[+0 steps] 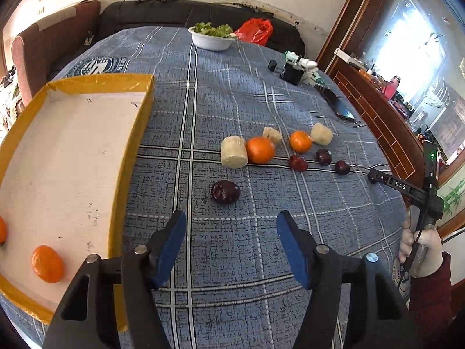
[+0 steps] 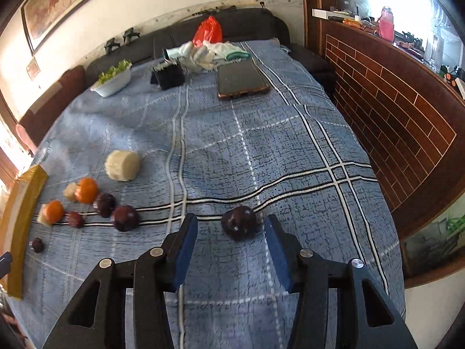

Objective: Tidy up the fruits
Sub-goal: 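Grasp the dark red plum with the right gripper, then carry the plum over the tray and open the right gripper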

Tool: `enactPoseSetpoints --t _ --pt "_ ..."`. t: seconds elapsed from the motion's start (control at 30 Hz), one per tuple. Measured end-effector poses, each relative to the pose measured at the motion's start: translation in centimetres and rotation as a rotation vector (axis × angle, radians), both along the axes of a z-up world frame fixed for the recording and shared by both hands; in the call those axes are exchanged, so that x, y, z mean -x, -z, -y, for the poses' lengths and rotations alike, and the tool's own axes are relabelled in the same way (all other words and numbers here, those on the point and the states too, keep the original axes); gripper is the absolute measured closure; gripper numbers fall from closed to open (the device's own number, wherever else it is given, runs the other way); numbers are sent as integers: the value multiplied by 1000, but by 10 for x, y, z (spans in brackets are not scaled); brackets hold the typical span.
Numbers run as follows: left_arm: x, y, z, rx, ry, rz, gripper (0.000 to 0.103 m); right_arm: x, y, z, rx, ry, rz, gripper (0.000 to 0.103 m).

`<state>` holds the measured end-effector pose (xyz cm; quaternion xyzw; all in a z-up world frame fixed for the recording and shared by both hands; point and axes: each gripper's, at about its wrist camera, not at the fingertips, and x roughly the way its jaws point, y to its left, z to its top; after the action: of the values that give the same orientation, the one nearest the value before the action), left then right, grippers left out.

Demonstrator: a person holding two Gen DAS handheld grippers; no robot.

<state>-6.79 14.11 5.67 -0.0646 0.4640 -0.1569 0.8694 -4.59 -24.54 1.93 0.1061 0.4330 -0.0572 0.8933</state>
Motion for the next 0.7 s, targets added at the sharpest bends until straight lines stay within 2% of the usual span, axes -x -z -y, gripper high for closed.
enactPoseSetpoints --t 0.03,0.1,0.27,0.43,0.47,0.5,0.53,0.57,0.6,0.7 --pt "-4 5 1 -6 -5 -6 39 -4 4 1 7 2 -10 58" --pt "-10 10 2 -15 -13 -13 39 -8 10 1 7 0 -23 73" --pt "-27 22 11 -63 -13 -1 39 -7 12 -1 30 -2 -7 73" --pt "-39 33 26 -111 13 5 39 0 -1 -2 -3 -11 32 73" --pt "-42 34 29 -121 16 4 42 3 -6 -5 -12 -20 44 73" --pt "-44 37 32 -129 26 0 52 5 -10 -7 -21 -28 54 73" --pt "-45 38 35 -148 25 5 55 8 -14 -11 -26 -38 62 73" --pt "-44 38 38 -195 17 24 70 9 -17 -14 -29 -48 70 73" --pt "-43 38 40 -214 14 34 76 13 -22 -20 -33 -64 81 73" --pt "-40 37 34 -171 14 24 76 20 -31 -38 -44 -109 99 73"
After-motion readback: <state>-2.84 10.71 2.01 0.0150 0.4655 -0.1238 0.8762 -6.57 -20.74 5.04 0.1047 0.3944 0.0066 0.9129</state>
